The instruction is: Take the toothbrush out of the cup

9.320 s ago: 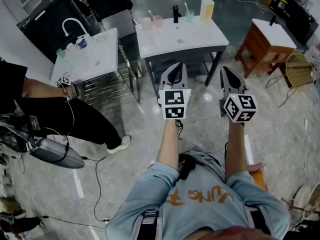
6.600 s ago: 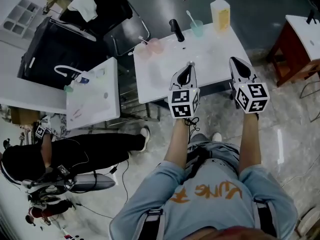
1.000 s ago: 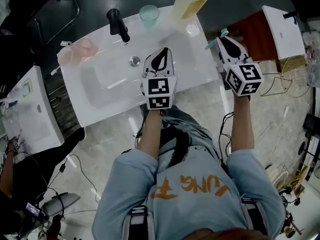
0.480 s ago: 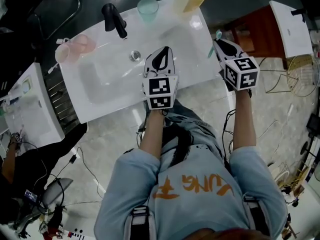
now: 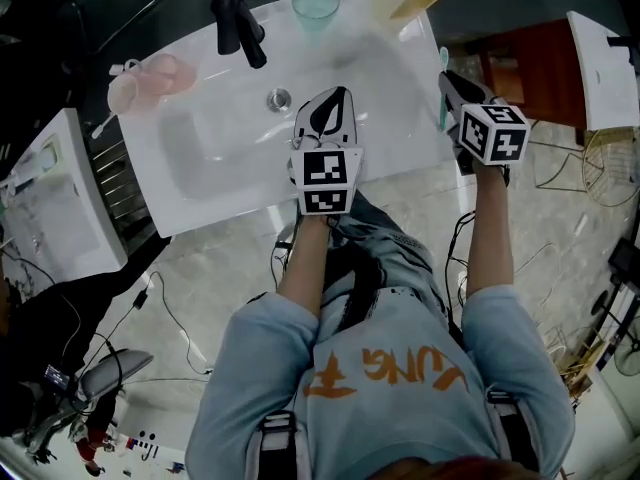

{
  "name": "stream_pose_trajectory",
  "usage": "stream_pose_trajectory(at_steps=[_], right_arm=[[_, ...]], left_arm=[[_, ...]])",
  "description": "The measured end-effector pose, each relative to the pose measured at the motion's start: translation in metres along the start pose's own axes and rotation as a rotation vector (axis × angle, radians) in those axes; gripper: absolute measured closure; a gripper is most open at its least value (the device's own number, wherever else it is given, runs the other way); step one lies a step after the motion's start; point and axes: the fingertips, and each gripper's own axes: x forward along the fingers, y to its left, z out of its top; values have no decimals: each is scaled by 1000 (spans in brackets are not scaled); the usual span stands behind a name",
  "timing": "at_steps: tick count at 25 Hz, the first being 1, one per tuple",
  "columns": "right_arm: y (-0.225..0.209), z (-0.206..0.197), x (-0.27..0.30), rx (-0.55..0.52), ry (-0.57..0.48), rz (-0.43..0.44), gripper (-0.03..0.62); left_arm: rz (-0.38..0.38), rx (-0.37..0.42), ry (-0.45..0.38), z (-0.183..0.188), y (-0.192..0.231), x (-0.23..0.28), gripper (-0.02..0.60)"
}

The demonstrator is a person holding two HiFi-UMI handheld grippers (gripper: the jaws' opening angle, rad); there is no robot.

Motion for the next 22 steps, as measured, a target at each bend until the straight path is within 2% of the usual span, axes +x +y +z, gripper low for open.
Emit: stream_pose_trajectory(at_steps=[7, 13, 22], right_arm=[[-8, -14, 28, 39, 61, -12, 546], [-15, -23, 41, 23, 105, -63, 546], [-24, -29, 48, 20, 108, -140, 545]], left_arm=[[10, -8, 34, -8, 15, 9, 574], [-1, -10, 42, -8, 20, 19, 574], [-29, 1, 44, -5, 16, 23, 574]])
